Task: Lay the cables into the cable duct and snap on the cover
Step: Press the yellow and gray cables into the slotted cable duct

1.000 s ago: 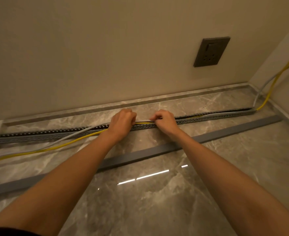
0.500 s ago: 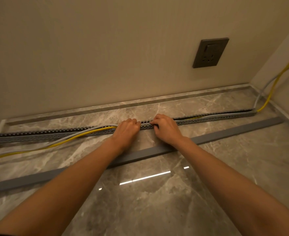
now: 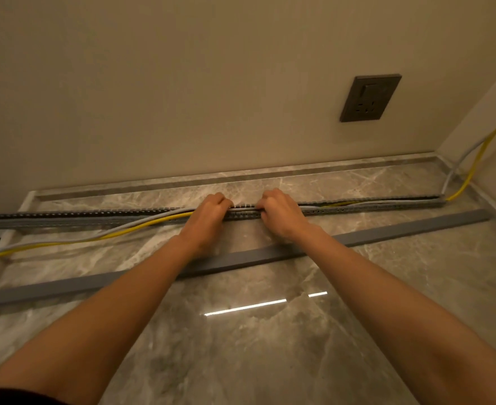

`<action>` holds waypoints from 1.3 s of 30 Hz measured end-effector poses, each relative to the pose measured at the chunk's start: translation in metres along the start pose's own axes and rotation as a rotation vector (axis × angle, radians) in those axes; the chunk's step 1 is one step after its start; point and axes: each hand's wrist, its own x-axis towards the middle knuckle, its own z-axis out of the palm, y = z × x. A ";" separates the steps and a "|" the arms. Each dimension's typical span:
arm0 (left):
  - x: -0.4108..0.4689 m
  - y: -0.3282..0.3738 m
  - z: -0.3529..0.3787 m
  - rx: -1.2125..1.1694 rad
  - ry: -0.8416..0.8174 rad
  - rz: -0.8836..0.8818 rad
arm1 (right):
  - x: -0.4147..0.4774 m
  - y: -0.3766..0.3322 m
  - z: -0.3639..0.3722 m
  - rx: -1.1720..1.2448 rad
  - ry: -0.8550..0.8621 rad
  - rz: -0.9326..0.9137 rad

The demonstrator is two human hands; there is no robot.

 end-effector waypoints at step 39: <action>-0.013 -0.102 -0.041 -0.017 -0.111 -0.185 | 0.044 -0.094 0.035 0.382 0.021 0.174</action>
